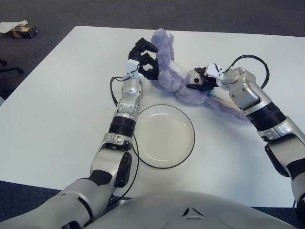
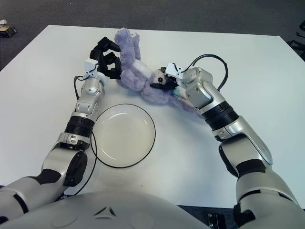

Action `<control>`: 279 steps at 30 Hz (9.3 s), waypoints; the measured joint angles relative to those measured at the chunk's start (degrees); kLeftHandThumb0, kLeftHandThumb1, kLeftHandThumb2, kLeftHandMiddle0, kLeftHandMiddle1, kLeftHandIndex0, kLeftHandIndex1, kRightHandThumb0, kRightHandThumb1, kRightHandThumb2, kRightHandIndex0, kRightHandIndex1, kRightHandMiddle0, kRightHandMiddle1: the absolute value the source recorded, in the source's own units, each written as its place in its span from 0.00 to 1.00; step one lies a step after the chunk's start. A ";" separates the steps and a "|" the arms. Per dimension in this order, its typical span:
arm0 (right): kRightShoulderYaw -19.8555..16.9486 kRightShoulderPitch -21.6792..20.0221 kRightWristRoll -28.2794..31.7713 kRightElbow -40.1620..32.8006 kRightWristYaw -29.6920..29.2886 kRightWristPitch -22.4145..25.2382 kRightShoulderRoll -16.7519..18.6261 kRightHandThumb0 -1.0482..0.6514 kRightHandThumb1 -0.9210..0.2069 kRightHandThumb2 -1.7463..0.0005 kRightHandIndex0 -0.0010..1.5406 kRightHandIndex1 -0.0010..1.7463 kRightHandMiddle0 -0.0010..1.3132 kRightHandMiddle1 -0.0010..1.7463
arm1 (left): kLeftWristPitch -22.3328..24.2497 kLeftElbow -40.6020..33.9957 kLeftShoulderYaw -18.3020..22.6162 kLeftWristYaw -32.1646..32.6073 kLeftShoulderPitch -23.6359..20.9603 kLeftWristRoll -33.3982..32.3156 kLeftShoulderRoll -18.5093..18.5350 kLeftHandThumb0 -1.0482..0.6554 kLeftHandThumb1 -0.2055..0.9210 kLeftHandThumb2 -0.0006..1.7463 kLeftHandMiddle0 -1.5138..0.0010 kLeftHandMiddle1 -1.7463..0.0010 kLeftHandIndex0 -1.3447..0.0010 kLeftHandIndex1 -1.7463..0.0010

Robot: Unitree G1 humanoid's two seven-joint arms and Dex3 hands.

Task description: Put the doll into the plate.

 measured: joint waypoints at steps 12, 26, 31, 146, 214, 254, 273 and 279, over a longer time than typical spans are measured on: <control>-0.22 0.49 -2.09 0.53 0.08 -0.13 1.75 0.01 0.00 0.69 0.00 0.00 0.00 0.16 | -0.53 0.03 0.10 -0.06 -0.05 -0.67 -0.55 0.61 0.15 0.96 0.40 0.06 0.52 0.00; -1.66 3.15 -3.34 0.80 -0.52 -3.89 1.90 0.02 0.00 0.64 0.01 0.17 0.00 0.30 | -0.55 -0.15 0.09 -0.04 -0.06 -0.65 -1.00 0.61 0.16 0.96 0.41 0.06 0.52 0.00; -3.07 3.94 -3.62 0.94 -1.43 -4.43 2.47 0.04 0.00 0.68 0.00 0.51 0.00 0.67 | -0.40 -0.35 0.09 0.36 -0.07 -0.57 -1.21 0.61 0.16 0.96 0.41 0.06 0.52 0.00; -18.21 9.30 0.13 -26.64 -9.66 -0.14 7.17 0.62 0.89 0.00 0.61 0.96 0.52 1.00 | -23.73 24.80 7.43 -0.53 3.20 -0.26 16.16 0.61 0.40 0.81 0.63 0.00 0.59 0.00; -14.27 23.34 12.17 -40.33 -2.83 -3.76 6.98 0.61 0.91 0.00 0.61 0.99 0.57 0.93 | -18.78 17.21 4.22 -5.80 2.12 -1.85 11.11 0.61 0.40 0.81 0.63 0.00 0.60 0.00; -15.04 24.09 13.52 -36.46 1.30 -11.40 2.76 0.02 0.00 0.50 0.18 1.00 0.00 0.96 | -17.55 14.87 4.03 -5.77 2.13 -2.17 10.02 0.61 0.42 0.79 0.65 0.00 0.61 0.00; -16.68 24.43 15.64 -34.46 1.47 -14.00 2.88 0.01 0.00 0.45 0.16 1.00 0.00 0.97 | -17.55 14.38 4.01 -5.17 2.19 -1.90 9.84 0.61 0.48 0.75 0.68 0.00 0.65 0.00; -17.16 24.43 15.86 -33.33 1.26 -14.96 3.08 0.01 0.00 0.44 0.13 1.00 0.01 1.00 | -17.55 14.38 3.99 -5.08 2.21 -1.86 9.83 0.61 0.49 0.74 0.68 0.00 0.65 0.00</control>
